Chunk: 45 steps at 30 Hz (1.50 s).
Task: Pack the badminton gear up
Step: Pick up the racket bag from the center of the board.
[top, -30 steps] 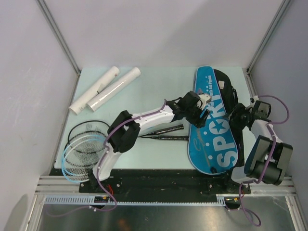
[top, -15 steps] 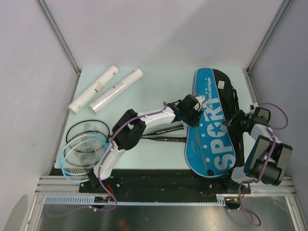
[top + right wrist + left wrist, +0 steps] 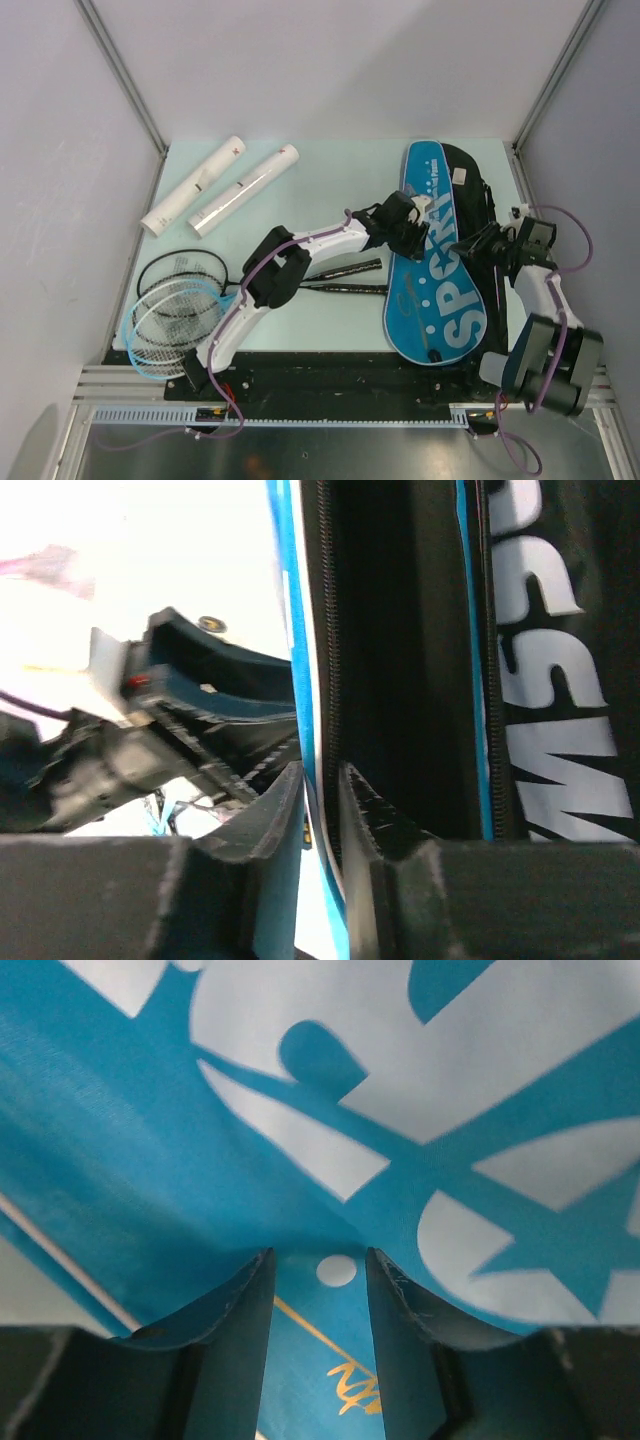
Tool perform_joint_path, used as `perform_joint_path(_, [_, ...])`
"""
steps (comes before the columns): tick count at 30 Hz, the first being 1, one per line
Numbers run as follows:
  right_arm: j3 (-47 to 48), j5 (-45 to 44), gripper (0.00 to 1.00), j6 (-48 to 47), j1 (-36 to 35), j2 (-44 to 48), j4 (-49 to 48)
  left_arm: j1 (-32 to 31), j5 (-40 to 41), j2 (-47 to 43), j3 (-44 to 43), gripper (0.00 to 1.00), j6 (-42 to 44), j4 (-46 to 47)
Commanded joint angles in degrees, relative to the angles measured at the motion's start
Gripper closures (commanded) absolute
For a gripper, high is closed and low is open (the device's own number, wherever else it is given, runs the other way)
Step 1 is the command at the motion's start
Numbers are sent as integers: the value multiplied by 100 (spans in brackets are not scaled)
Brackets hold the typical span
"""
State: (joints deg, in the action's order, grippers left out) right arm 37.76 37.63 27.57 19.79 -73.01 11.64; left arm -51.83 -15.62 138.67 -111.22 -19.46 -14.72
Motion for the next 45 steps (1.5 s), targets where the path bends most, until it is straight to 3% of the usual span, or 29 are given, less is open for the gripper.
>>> perform_joint_path(1, [30, 114, 97, 933, -37, 919, -66, -108, -635, 152, -391, 52, -128, -57])
perform_joint_path(9, [161, -632, 100, 1997, 288, 2361, -295, -152, -1373, -630, -1086, 35, -391, 75])
perform_joint_path(12, [512, -1271, 100, 2103, 184, 2502, 118, -99, -1286, -1376, -806, 23, -444, 162])
perform_joint_path(16, [645, -2214, 100, 2358, -255, 2433, -153, 77, -1426, -2422, 88, 17, -313, 294])
perform_joint_path(20, [821, -3110, 100, 2813, -967, 2186, -258, 60, -1549, -3126, 575, 0, 47, 391])
perform_joint_path(25, [935, -4105, 100, 3622, -1636, 2072, -180, -159, -1788, -3205, 942, 8, 3, 417])
perform_joint_path(31, [1645, -4106, 100, 4527, -1619, 1668, 171, -757, 117, -4391, 2435, 5, 2286, 795])
perform_joint_path(35, [1875, -3825, 100, 5143, -1698, 1273, 242, -758, 384, -4831, 2903, 2, 3289, 953])
perform_joint_path(42, [2104, -3833, 100, 5434, -1944, 1017, 347, -846, 761, -4920, 3299, 1, 3713, 1225])
perform_joint_path(45, [2139, -3868, 100, 5513, -1962, 1070, 444, -899, 1464, -4736, 3230, 13, 3835, 1349])
